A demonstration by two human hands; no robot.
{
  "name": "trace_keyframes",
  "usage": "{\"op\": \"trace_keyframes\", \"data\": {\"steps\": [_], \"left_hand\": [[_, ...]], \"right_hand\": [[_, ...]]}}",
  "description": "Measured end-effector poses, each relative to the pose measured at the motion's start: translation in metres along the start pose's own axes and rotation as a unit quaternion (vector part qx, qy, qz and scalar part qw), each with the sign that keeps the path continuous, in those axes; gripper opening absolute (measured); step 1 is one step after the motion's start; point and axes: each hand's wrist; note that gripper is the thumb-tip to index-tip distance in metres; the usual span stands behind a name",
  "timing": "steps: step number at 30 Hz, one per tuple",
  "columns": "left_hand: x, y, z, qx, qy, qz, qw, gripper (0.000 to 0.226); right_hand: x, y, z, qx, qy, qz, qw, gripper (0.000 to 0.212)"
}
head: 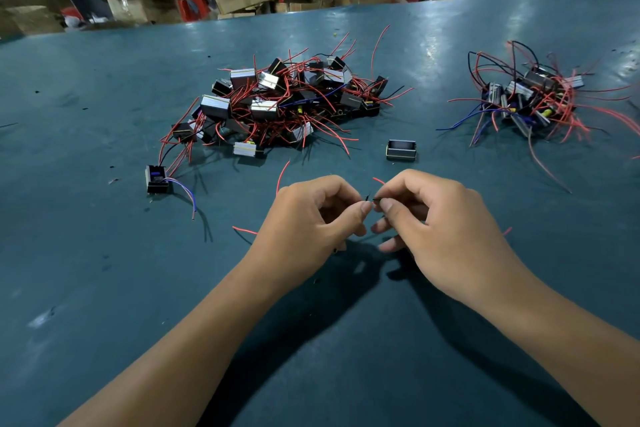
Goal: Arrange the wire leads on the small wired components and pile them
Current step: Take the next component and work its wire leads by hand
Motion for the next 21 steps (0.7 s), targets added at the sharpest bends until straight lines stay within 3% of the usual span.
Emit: {"op": "trace_keyframes", "data": {"steps": [6, 12, 21], "left_hand": [[-0.0003, 0.0002, 0.0008, -0.004, -0.082, -0.034, 0.996, 0.025], [0.0027, 0.0016, 0.0027, 0.003, -0.085, -0.027, 0.996, 0.011], [0.0006, 0.0021, 0.0044, -0.009, -0.087, -0.037, 0.996, 0.012]], "right_hand": [[-0.0044, 0.0008, 0.0038, -0.004, 0.066, 0.037, 0.997, 0.016], [-0.0032, 0.0048, 0.0035, -0.008, 0.120, 0.055, 0.991, 0.013], [-0.0018, 0.0064, 0.0045, 0.002, 0.134, 0.062, 0.989, 0.015]]}}
Point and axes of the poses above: each hand's wrist, its own y-axis towards the middle knuckle, its own z-axis out of the palm, x = y × z, and after that the axes turned 2 degrees about -x, right-handed
